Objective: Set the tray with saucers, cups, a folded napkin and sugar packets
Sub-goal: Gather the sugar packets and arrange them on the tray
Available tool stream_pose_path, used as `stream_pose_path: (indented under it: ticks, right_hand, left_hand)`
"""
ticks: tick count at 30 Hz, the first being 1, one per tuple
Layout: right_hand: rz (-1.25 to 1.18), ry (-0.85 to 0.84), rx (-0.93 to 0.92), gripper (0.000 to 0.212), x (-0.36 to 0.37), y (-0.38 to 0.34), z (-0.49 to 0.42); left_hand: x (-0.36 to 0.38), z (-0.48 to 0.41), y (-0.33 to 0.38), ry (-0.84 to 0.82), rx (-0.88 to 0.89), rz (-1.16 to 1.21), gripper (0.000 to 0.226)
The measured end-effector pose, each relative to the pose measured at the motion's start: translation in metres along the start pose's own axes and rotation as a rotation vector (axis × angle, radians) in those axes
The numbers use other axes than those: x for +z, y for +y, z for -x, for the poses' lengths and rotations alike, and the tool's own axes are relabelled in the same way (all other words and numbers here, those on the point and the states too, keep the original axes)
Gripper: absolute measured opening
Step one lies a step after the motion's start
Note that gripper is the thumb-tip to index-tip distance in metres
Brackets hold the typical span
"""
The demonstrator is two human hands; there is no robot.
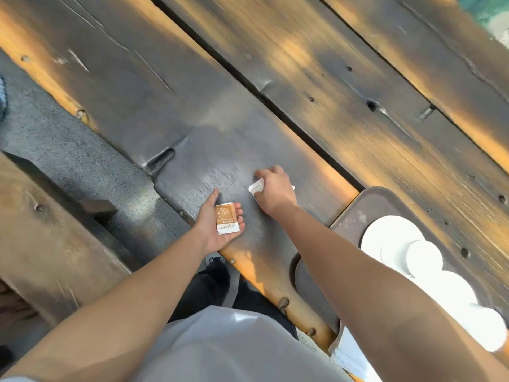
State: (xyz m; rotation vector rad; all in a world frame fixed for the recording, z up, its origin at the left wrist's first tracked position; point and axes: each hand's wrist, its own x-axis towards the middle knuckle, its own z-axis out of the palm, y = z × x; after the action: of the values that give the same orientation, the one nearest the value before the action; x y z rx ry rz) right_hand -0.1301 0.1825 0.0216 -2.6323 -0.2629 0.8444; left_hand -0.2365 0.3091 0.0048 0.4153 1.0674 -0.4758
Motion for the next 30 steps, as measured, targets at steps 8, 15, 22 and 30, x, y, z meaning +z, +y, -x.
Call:
stream_pose_path:
  ticks: [8, 15, 22, 30]
  right_hand:
    - [0.191, -0.070, -0.096, 0.036, -0.002, -0.013, -0.014]
    - [0.314, 0.029, 0.005, 0.037, 0.003, -0.016, -0.009]
    - [0.227, 0.059, 0.073, 0.032, 0.014, -0.015, -0.004]
    - [0.024, 0.034, 0.069, 0.016, 0.018, -0.009, 0.011]
  left_hand:
    - [-0.006, -0.010, 0.010, 0.021, -0.009, 0.032, 0.064]
    - [-0.006, -0.010, 0.018, 0.018, -0.010, 0.028, 0.066]
    - [-0.008, -0.004, 0.014, 0.032, -0.002, -0.022, 0.068]
    - [-0.016, 0.007, 0.007, 0.025, 0.012, -0.026, 0.067]
